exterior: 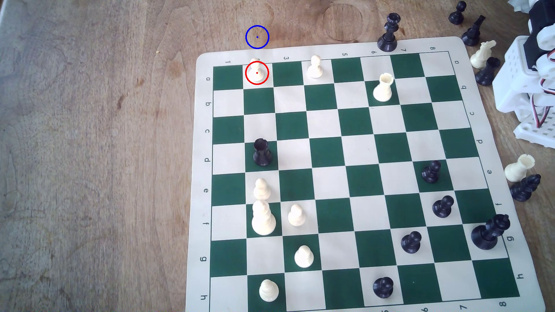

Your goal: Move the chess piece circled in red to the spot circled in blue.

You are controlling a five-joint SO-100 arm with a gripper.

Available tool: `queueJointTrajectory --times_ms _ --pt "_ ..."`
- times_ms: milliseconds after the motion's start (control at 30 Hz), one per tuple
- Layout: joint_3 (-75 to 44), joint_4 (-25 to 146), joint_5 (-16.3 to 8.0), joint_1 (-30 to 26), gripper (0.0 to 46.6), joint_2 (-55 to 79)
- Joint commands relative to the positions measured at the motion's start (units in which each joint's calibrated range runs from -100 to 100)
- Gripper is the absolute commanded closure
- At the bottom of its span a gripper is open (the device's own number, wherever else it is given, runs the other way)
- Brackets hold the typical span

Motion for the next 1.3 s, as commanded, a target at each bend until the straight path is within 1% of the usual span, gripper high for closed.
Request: queueJointTrajectory --times_ms 0,733,833,967,1033,1067,1167,1200,1233,1267 --pt "0.8 -1.1 0.2 -0.3 46.4 0.0" --pt "0.8 -1.1 0.2 -0.3 46.4 0.0" --pt "0.8 0.7 -0.1 -0.6 46.4 -0.1" --pt "0.8 13.0 0.1 -0.8 46.4 -0.1" --pt "0.8 20.1 0.2 -2.6 46.4 -0.1" --pt "0.8 29.4 0.2 -3.4 46.4 -0.1" --pt "0.8 44.2 0.2 -5.2 46.4 -0.1" --pt "0.8 54.3 1.8 -5.2 46.4 -0.1" --pt "0.8 59.8 4.2 -5.2 46.4 -0.1" --pt "0.8 64.7 8.0 -5.2 46.4 -0.1"
